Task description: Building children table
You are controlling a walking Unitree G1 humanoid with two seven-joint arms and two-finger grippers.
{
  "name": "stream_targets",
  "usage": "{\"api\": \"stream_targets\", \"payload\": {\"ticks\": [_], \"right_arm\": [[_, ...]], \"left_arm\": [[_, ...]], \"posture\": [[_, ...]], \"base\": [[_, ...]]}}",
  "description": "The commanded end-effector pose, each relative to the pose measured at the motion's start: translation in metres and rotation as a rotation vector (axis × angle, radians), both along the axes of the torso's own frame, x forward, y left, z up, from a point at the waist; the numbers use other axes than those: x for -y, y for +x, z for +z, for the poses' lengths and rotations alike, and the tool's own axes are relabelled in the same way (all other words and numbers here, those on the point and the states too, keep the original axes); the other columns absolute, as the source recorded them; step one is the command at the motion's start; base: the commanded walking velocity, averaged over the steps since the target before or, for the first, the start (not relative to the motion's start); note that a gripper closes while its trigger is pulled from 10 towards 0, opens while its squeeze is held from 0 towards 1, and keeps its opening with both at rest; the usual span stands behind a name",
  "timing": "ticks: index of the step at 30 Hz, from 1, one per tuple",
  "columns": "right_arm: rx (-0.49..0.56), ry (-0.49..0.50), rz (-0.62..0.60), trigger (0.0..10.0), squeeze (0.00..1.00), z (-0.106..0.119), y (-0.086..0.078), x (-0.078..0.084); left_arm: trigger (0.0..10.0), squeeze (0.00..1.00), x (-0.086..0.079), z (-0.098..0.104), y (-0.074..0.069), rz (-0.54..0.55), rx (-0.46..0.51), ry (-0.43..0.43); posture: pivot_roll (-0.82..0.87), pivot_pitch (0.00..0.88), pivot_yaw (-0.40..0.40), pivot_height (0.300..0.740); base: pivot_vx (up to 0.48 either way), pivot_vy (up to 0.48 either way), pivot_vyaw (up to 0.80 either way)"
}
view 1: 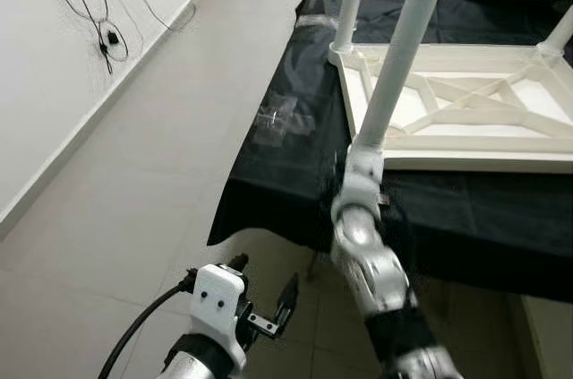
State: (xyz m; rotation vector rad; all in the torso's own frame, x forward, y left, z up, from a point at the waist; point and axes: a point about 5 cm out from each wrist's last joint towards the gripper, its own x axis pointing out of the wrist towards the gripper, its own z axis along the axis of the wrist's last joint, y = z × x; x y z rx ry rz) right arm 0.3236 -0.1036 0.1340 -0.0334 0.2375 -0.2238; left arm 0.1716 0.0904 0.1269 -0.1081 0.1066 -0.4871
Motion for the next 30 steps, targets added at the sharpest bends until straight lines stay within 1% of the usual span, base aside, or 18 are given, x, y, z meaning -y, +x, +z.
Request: {"api": "stream_targets", "payload": {"ticks": [1,3,4,5,7,9,10,11,12,13,14,15,16,19,23,25,28,30], "right_arm": [[-0.014,-0.009,0.021,10.0,0.0,0.0,-0.006,0.003],[-0.042,-0.03,0.037,10.0,0.0,-0.007,-0.017,0.012],[-0.042,-0.03,0.037,10.0,0.0,-0.007,-0.017,0.012],[-0.029,-0.035,0.095,10.0,0.0,-0.009,-0.02,0.012],[-0.029,-0.035,0.095,10.0,0.0,-0.009,-0.02,0.012],[0.071,0.028,0.337,10.0,0.0,-0.004,-0.028,0.006],[0.071,0.028,0.337,10.0,0.0,-0.004,-0.028,0.006],[0.107,0.056,0.417,10.0,0.0,-0.001,-0.033,0.004],[0.148,0.056,0.486,10.0,0.0,0.0,-0.038,0.003],[0.148,0.056,0.486,10.0,0.0,0.0,-0.038,0.003],[0.168,0.059,0.568,10.0,0.0,-0.007,-0.047,0.0],[0.168,0.059,0.568,10.0,0.0,-0.007,-0.047,0.0],[0.154,0.072,0.587,10.0,0.0,-0.011,-0.051,-0.001],[0.154,0.072,0.587,10.0,0.0,-0.011,-0.051,-0.001],[0.101,0.081,0.58,10.0,0.0,-0.018,-0.053,0.0],[0.064,0.081,0.579,10.0,0.0,-0.023,-0.051,0.0],[0.057,0.078,0.586,10.0,0.0,-0.025,-0.05,0.0],[0.067,0.074,0.619,10.0,0.0,-0.028,-0.05,-0.001]], "left_arm": [[10.0,0.0,-0.003,-0.005,-0.001,0.0,-0.013,0.016],[10.0,0.0,-0.005,-0.006,0.0,0.006,-0.011,0.023],[10.0,0.0,-0.005,-0.006,0.0,0.006,-0.011,0.023],[10.0,0.0,-0.006,-0.006,0.0,0.024,-0.007,0.03],[10.0,0.0,-0.006,-0.006,0.0,0.024,-0.007,0.03],[10.0,0.0,-0.016,-0.007,0.002,0.128,-0.003,0.069],[10.0,0.0,-0.016,-0.007,0.002,0.128,-0.003,0.069],[10.0,0.0,-0.02,-0.008,0.003,0.167,-0.001,0.077],[10.0,0.0,-0.025,-0.009,0.002,0.224,-0.01,0.087],[10.0,0.0,-0.025,-0.009,0.002,0.224,-0.01,0.087],[10.0,0.0,-0.03,-0.012,-0.001,0.315,-0.036,0.084],[10.0,0.0,-0.03,-0.012,-0.001,0.315,-0.036,0.084],[10.0,0.0,-0.032,-0.013,-0.002,0.352,-0.046,0.082],[10.0,0.0,-0.032,-0.013,-0.002,0.352,-0.046,0.082],[10.0,0.0,-0.035,-0.016,-0.001,0.392,-0.047,0.094],[10.0,0.0,-0.035,-0.019,0.005,0.405,-0.049,0.109],[10.0,0.0,-0.035,-0.021,0.007,0.408,-0.051,0.111],[10.0,0.0,-0.035,-0.024,0.01,0.419,-0.06,0.118]], "posture": [[0.12,0.123,-0.016,0.74],[0.12,0.118,-0.013,0.74],[0.12,0.118,-0.013,0.74],[0.12,0.112,-0.012,0.74],[0.12,0.112,-0.012,0.74],[0.11,0.096,-0.007,0.74],[0.11,0.096,-0.007,0.74],[0.11,0.096,-0.007,0.74],[0.11,0.088,-0.006,0.74],[0.11,0.088,-0.006,0.74],[0.11,0.081,-0.007,0.74],[0.11,0.081,-0.007,0.74],[0.1,0.073,-0.006,0.74],[0.1,0.073,-0.006,0.74],[0.09,0.061,0.001,0.74],[0.04,0.03,0.004,0.74],[0.04,0.03,0.004,0.74],[0.03,0.013,0.014,0.74]], "base": [[0.0,0.0,0.0],[0.0,0.0,0.0],[0.0,0.0,0.0],[0.0,0.0,0.0],[0.0,0.0,0.0],[0.0,0.0,0.0],[0.0,0.0,0.0],[0.0,0.0,0.0],[0.0,0.0,0.0],[0.0,0.0,0.0],[0.0,0.0,0.0],[0.0,0.0,0.0],[0.0,0.0,0.0],[0.0,0.0,0.0],[0.0,0.0,-0.78],[0.0,0.0,-0.75],[0.0,0.0,-0.75],[0.0,0.0,-0.73]]}}
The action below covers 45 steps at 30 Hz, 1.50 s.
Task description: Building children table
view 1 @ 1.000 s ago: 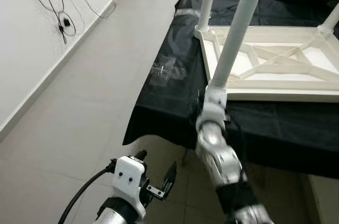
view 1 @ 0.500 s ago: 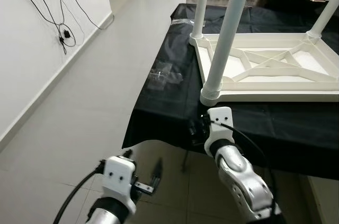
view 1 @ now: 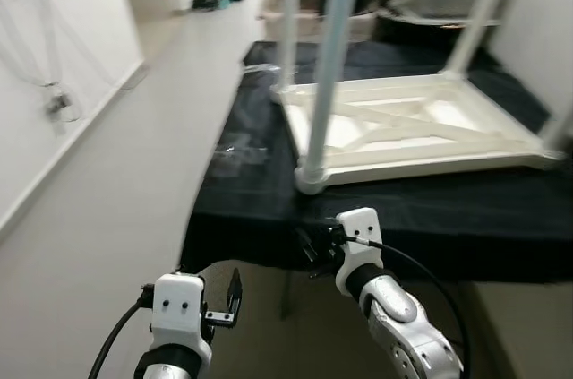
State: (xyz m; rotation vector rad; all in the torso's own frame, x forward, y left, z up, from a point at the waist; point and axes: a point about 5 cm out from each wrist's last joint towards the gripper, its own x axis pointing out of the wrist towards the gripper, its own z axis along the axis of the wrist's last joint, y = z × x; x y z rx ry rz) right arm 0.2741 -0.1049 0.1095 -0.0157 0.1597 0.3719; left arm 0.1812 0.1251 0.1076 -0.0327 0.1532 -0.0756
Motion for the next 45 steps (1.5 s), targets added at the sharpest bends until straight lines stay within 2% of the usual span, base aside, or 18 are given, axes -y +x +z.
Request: {"api": "stream_targets", "payload": {"ticks": [1,13,39,45], "right_arm": [[0.005,-0.005,0.038,10.0,0.0,-0.004,-0.001,-0.002],[-0.033,0.002,0.069,10.0,0.0,-0.013,0.001,-0.008],[-0.038,0.007,0.077,10.0,0.0,-0.015,0.002,-0.007],[-0.027,0.011,0.079,10.0,0.0,-0.014,0.002,-0.007]], "left_arm": [[10.0,0.0,-0.001,-0.006,0.002,0.022,-0.015,0.008],[10.0,0.0,-0.001,-0.014,0.006,0.02,-0.04,0.013],[10.0,0.0,0.0,-0.014,0.006,0.02,-0.042,0.018],[10.0,0.0,0.0,-0.012,0.007,0.034,-0.035,0.024]], "posture": [[0.03,0.011,0.015,0.74],[0.02,0.0,0.021,0.74],[0.02,0.0,0.013,0.74],[0.02,0.0,0.011,0.74]], "base": [[0.0,0.0,0.0],[0.0,0.0,0.0],[-0.291,0.0,0.0],[0.0,0.0,0.0]]}}
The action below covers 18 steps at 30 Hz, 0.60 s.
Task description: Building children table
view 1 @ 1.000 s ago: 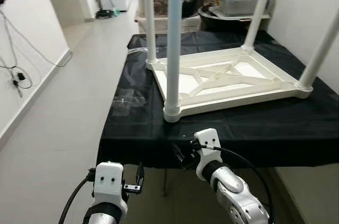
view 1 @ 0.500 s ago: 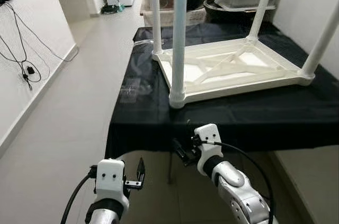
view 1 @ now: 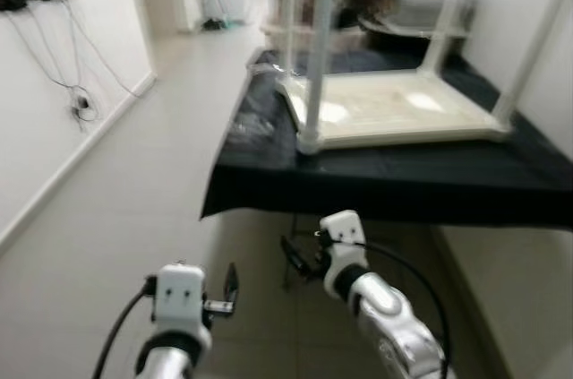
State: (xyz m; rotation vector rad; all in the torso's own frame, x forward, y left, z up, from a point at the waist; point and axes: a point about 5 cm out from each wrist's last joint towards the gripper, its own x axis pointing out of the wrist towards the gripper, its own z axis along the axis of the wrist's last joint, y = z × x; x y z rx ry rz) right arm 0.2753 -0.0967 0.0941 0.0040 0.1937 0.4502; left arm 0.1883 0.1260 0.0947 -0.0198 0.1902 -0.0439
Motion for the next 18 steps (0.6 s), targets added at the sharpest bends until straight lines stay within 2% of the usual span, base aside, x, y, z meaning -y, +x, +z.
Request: {"api": "stream_targets", "payload": {"ticks": [1,16,18], "right_arm": [[0.015,-0.005,0.003,10.0,0.0,0.0024,0.0012,0.0011],[0.04,0.01,-0.01,10.0,0.0,0.006,0.0014,0.0029],[0.046,0.012,-0.017,10.0,0.0,0.0076,0.0012,0.0029]], "left_arm": [[10.0,0.0,0.0006,0.0022,0.0002,0.007,0.006,0.01],[10.0,0.0,-0.003,0.0097,0.0002,0.052,0.048,0.018],[10.0,0.0,-0.0068,0.0113,-0.0001,0.079,0.058,0.023]], "posture": [[0.02,0.0,0.013,0.74],[0.02,0.0,0.013,0.74],[0.04,0.005,0.015,0.74]], "base": [[0.0,0.0,0.0],[0.0,0.0,0.0],[0.0,0.0,-0.6]]}}
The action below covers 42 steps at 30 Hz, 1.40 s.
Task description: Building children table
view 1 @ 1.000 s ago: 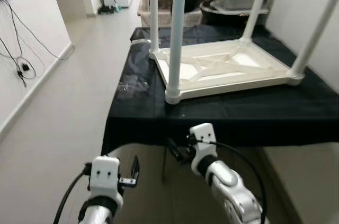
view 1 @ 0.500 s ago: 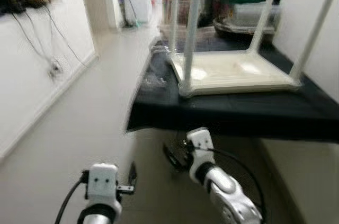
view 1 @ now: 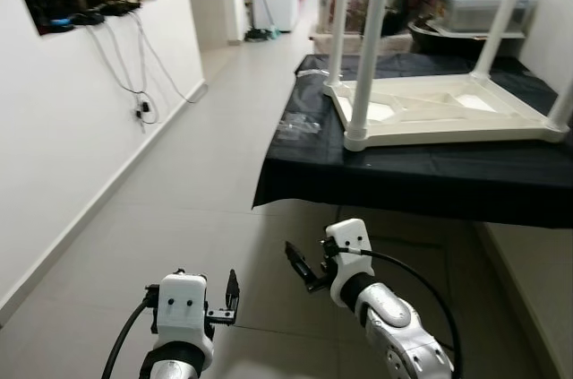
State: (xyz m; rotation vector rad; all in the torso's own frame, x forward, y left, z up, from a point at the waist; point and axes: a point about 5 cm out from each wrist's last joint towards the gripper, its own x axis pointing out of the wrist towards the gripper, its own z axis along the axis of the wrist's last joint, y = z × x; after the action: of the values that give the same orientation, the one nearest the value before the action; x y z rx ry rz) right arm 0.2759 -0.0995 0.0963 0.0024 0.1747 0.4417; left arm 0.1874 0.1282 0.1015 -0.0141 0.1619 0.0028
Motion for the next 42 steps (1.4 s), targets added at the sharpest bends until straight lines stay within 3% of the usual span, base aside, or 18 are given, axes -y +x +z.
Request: {"api": "stream_targets", "payload": {"ticks": [1,10,12,15,22,26,27,30,39,42], "right_arm": [[0.027,0.01,-0.009,10.0,0.0,0.005,0.001,0.0],[0.04,0.02,-0.019,10.0,0.0,0.008,0.001,-0.001],[0.065,0.019,-0.057,10.0,0.0,0.012,0.005,0.003],[0.121,0.017,-0.196,10.0,0.0,0.023,0.02,0.021],[0.141,0.012,-0.248,10.0,0.0,0.028,0.029,0.03],[0.142,0.011,-0.24,10.0,0.0,0.029,0.029,0.028],[0.151,0.021,-0.18,10.0,0.0,0.029,0.024,0.017],[0.14,0.031,-0.117,10.0,0.0,0.026,0.018,0.005],[0.13,0.04,-0.102,10.0,0.0,0.022,0.016,0.001],[0.2,0.049,-0.289,10.0,0.0,0.041,0.037,0.026]], "left_arm": [[10.0,0.0,-0.005,0.005,0.001,0.032,0.03,0.014],[10.0,0.0,-0.008,0.007,0.0,0.052,0.042,0.024],[10.0,0.0,-0.012,0.009,0.001,0.076,0.047,0.027],[10.0,0.0,-0.03,0.016,0.004,0.161,0.081,0.053],[10.0,0.0,-0.044,0.023,0.009,0.212,0.108,0.066],[10.0,0.0,-0.044,0.024,0.009,0.214,0.111,0.067],[10.0,0.0,-0.04,0.023,0.009,0.2,0.111,0.081],[10.0,0.0,-0.036,0.021,0.009,0.194,0.101,0.076],[10.0,0.0,-0.038,0.024,0.009,0.225,0.108,0.051],[10.0,0.0,-0.064,0.043,0.012,0.354,0.182,0.095]], "posture": [[0.04,0.005,0.015,0.74],[0.05,0.006,0.02,0.74],[0.07,0.011,0.013,0.74],[0.07,0.012,0.013,0.74],[0.07,0.012,0.013,0.74],[0.07,0.012,0.01,0.74],[0.07,0.01,0.009,0.74],[0.07,0.005,0.017,0.74],[0.07,0.003,0.015,0.74],[0.08,0.0,0.008,0.74]], "base": [[0.0,0.0,-0.8],[0.0,0.0,-0.8],[0.0,0.0,0.0],[0.0,0.0,-0.53],[0.0,0.0,-0.8],[0.0,0.0,-0.8],[0.0,0.0,0.0],[0.0,-0.312,0.0],[0.0,-0.154,0.0],[0.0,0.0,0.0]]}}
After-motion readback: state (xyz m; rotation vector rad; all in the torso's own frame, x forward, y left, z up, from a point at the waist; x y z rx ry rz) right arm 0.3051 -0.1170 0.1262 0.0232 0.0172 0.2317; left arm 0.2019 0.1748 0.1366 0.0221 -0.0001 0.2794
